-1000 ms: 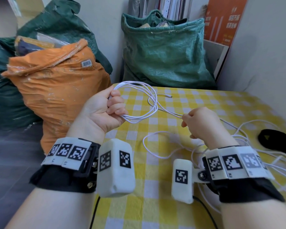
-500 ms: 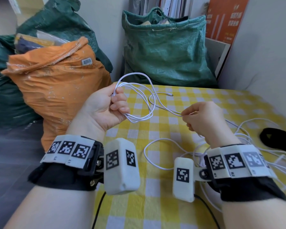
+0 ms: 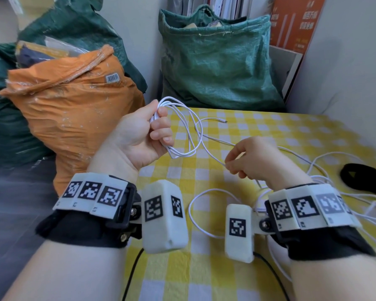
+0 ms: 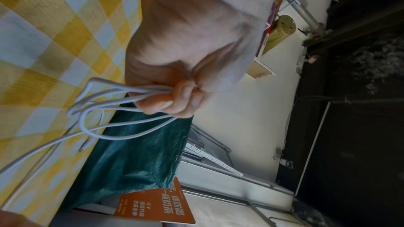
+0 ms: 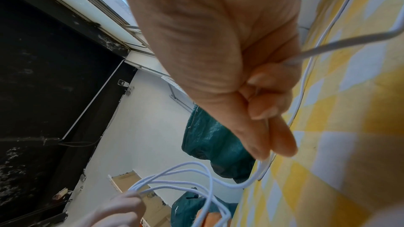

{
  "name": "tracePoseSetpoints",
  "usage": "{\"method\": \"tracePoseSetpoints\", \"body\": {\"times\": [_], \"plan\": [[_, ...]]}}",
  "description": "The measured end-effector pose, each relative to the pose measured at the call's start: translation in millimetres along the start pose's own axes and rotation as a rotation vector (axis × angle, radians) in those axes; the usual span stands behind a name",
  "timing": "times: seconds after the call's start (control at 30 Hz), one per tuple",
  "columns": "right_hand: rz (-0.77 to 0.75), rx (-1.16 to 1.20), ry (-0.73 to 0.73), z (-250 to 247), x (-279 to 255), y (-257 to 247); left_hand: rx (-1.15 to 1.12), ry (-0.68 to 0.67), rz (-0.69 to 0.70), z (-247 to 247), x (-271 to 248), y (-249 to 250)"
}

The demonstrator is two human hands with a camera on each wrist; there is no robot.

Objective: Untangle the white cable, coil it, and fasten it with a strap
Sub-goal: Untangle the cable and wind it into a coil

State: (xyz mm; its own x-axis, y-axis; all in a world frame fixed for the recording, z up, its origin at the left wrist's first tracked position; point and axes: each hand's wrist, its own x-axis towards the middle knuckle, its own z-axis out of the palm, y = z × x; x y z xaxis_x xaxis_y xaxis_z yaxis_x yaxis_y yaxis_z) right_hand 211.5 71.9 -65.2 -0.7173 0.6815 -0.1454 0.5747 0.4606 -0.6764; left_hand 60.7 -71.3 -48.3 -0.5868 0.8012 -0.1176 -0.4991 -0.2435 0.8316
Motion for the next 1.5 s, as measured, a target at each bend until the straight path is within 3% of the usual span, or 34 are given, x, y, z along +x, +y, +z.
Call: {"method": "tracePoseSetpoints", "body": {"times": [0.17,0.37,0.53,0.63,0.77,1.03,1.2,1.33,1.5], "plan": [[-0.119,-0.028,-0.063,6.6,-0.2,-2.9,0.253,-0.036,0.047,6.8,-1.5,-7.7],[-0.209,0.004,-0.201,11.2,-4.6,-9.6,0.340,-0.098,0.082,16.9,-4.8,-17.0],[-0.257,0.309,-0.293,16.7,-3.3,-15.0,0.476,-0.141,0.099,20.8,-4.9,-25.1],[-0.252,0.533,-0.274,15.8,-3.6,-15.5,0.540,-0.176,0.097,18.8,-3.9,-27.0],[-0.276,0.642,-0.265,16.6,-3.5,-14.3,0.611,-0.186,0.077,19.5,-3.8,-29.3],[-0.419,0.687,-0.272,14.6,-4.9,-17.8,0.861,-0.055,0.149,20.0,-4.3,-28.5],[-0.391,0.446,-0.177,6.3,-5.0,-15.7,0.825,0.069,0.178,17.0,-3.0,-24.1],[-0.320,0.409,-0.061,0.8,1.3,-8.3,0.701,0.160,0.222,7.9,0.3,-17.1],[-0.406,0.564,0.132,-2.3,2.4,-12.0,0.631,0.068,0.080,6.8,-2.6,-14.4]]}}
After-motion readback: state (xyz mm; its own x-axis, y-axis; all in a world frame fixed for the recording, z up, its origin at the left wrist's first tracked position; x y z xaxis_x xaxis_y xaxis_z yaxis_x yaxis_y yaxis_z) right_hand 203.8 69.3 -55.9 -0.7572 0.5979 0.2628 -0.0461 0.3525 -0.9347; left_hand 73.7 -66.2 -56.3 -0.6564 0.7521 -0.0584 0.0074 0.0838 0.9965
